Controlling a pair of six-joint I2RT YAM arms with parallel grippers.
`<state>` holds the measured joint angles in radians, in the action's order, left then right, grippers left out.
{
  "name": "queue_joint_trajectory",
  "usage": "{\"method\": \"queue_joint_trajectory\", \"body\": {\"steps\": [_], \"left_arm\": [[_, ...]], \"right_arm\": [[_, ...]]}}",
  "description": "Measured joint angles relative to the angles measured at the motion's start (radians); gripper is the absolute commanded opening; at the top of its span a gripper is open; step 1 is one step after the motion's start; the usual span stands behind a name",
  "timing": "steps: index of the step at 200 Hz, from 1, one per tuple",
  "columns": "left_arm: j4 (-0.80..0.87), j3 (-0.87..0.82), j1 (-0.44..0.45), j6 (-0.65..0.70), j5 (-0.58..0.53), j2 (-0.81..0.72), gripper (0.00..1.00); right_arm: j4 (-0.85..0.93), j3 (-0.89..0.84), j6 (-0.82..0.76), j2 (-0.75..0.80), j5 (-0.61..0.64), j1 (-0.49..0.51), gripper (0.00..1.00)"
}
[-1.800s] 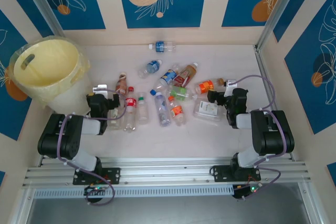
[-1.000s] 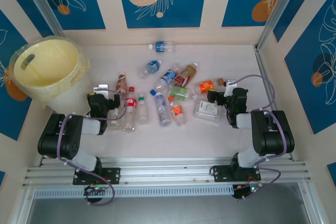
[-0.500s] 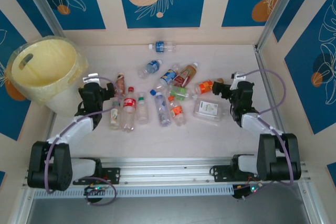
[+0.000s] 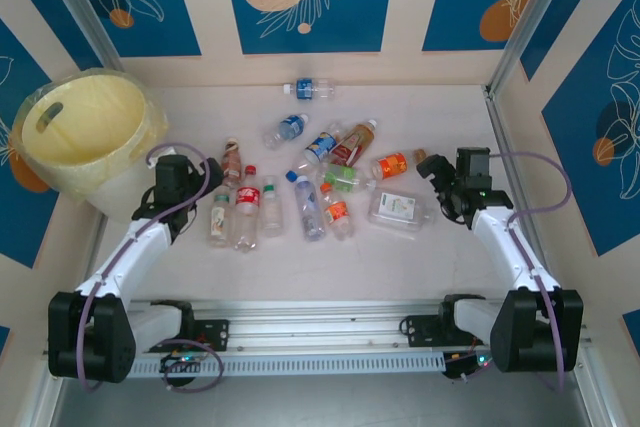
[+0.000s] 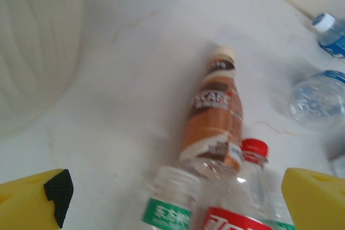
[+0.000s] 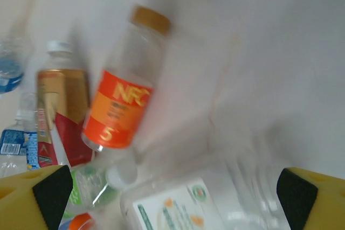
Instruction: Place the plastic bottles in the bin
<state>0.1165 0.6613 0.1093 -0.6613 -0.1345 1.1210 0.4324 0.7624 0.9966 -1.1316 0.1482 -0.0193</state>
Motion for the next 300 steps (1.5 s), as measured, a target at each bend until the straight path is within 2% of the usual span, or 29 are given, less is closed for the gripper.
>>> {"method": "queue_joint_trajectory", "body": {"steps": [52, 79, 114, 158, 207, 231, 254, 281, 300], "left_arm": [[0.038, -0.065, 0.014, -0.108, 0.161, -0.04, 1.0], [0.032, -0.068, 0.021, -0.108, 0.22, -0.074, 1.0], [-0.074, -0.106, 0.038, -0.098, 0.327, -0.085, 1.0], [-0.124, -0.114, 0.064, -0.05, 0.384, -0.086, 1.0], [-0.181, -0.121, 0.066, -0.023, 0.427, -0.099, 1.0], [-0.18, -0.119, 0.08, 0.012, 0.441, -0.097, 1.0], [-0.159, -0.099, 0.132, 0.055, 0.444, -0.089, 1.0], [-0.164, -0.057, 0.234, 0.106, 0.437, -0.062, 1.0], [-0.189, -0.024, 0.298, 0.138, 0.445, -0.016, 1.0]], "right_arm": [[0.24, 0.055, 0.323, -0.044, -0.105, 0.011, 0.99], [0.259, 0.055, 0.446, -0.089, -0.135, 0.035, 0.99], [0.238, 0.063, 0.54, -0.223, -0.17, 0.04, 1.0], [0.204, 0.131, 0.594, -0.365, -0.175, 0.046, 1.0], [0.138, 0.146, 0.631, -0.46, -0.171, 0.064, 0.92], [0.097, 0.129, 0.636, -0.452, -0.181, 0.064, 0.81], [0.069, 0.103, 0.626, -0.422, -0.167, 0.066, 0.72], [0.058, 0.057, 0.582, -0.344, -0.095, 0.075, 0.64], [0.065, 0.04, 0.502, -0.252, -0.013, 0.096, 0.64]]}}
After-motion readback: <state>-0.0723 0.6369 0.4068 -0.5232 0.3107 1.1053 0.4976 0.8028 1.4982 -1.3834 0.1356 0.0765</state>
